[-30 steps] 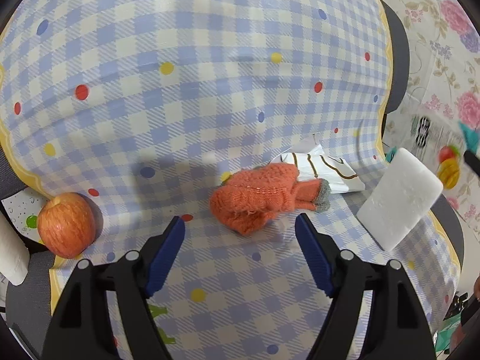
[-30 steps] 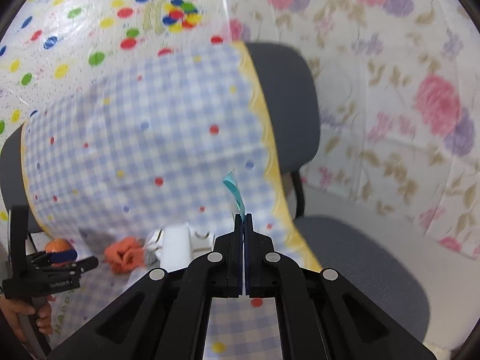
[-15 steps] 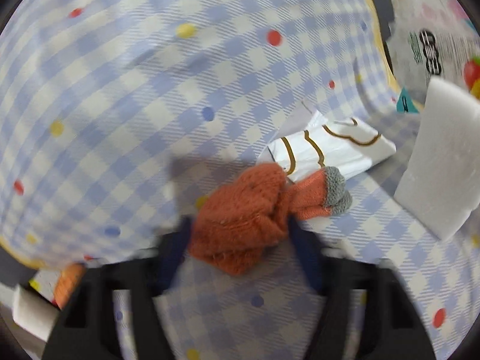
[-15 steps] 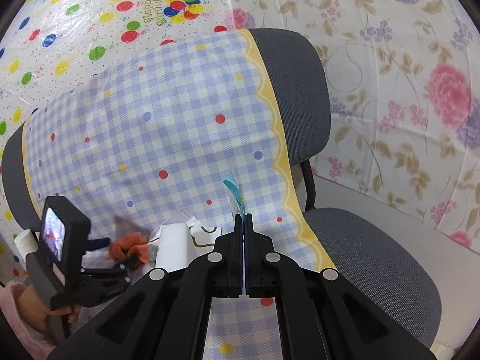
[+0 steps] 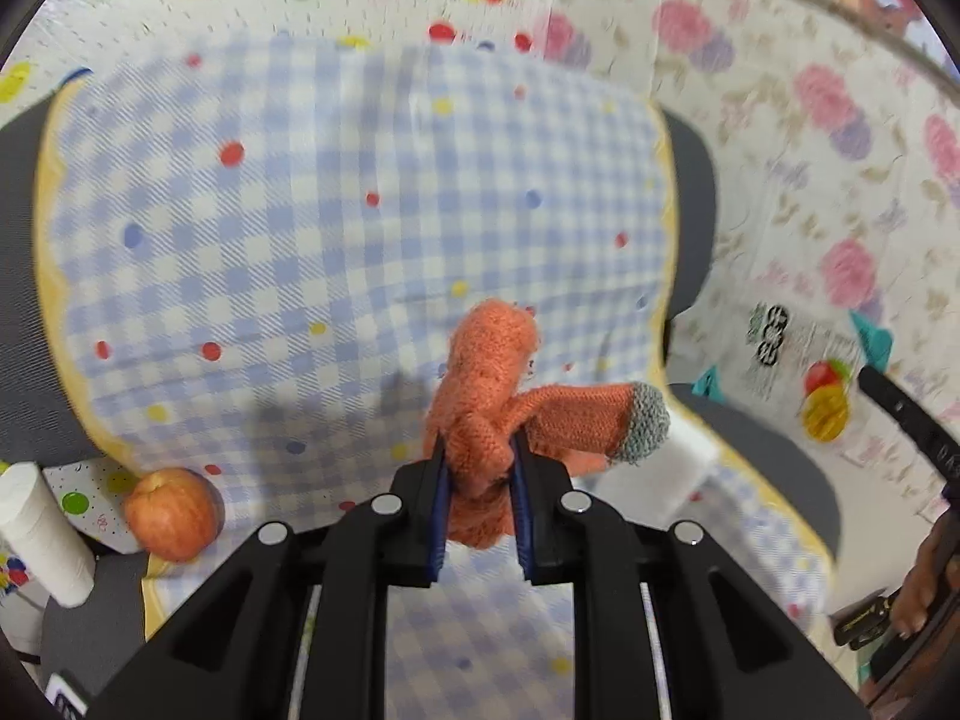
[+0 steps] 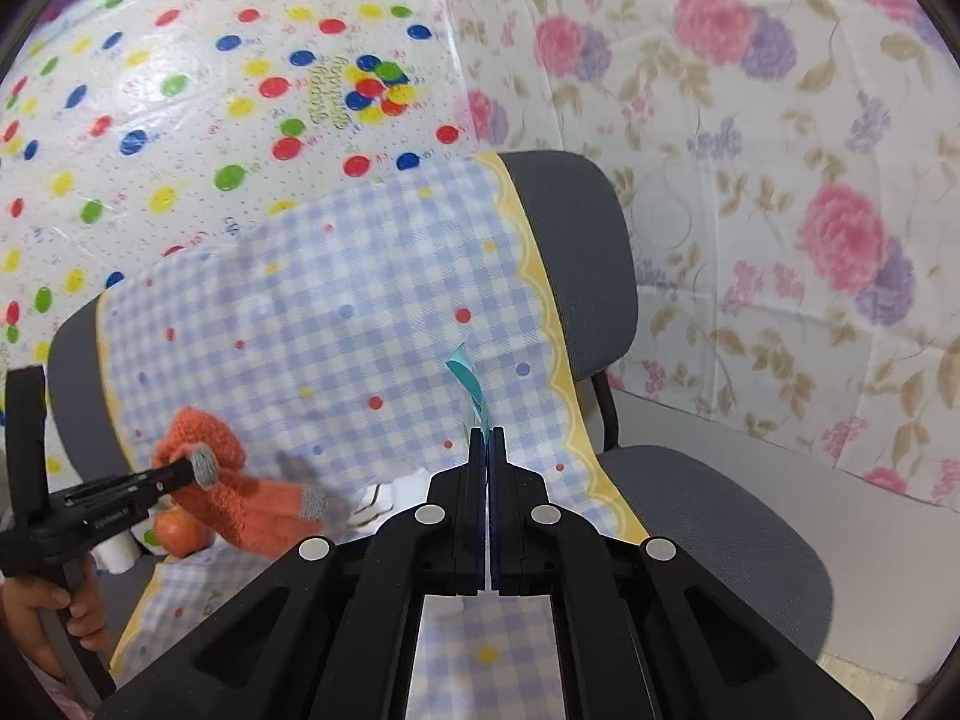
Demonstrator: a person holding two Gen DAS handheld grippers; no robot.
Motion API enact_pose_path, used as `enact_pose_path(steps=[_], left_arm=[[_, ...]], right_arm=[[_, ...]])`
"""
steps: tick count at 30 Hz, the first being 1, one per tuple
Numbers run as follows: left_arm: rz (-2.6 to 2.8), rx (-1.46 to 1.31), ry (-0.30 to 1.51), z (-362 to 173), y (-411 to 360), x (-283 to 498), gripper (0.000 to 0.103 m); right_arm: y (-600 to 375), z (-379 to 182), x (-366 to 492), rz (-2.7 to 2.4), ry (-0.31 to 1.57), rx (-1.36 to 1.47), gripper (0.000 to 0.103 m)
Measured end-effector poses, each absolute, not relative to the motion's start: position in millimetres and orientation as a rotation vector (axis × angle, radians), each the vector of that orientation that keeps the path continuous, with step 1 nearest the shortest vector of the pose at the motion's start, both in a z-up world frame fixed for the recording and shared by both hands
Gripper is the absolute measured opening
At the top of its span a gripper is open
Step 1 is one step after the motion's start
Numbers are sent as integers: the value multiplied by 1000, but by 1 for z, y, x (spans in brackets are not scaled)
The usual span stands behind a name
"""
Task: Collect trash
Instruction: 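Carry the glove and packet over the pink bin and open both tools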
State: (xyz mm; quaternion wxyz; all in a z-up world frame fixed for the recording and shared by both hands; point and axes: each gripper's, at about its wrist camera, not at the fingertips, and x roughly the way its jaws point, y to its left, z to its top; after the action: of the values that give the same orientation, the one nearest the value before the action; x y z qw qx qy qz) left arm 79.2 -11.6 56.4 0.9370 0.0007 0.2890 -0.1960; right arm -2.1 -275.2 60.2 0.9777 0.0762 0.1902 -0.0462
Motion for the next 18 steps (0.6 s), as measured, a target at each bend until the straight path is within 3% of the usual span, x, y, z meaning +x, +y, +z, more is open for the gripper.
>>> enact_pose_path(steps=[18], left_arm=[[-670,13,575,30,-93,-66,15]], right_arm=[[-292,40,-169,-215,441,154,1]])
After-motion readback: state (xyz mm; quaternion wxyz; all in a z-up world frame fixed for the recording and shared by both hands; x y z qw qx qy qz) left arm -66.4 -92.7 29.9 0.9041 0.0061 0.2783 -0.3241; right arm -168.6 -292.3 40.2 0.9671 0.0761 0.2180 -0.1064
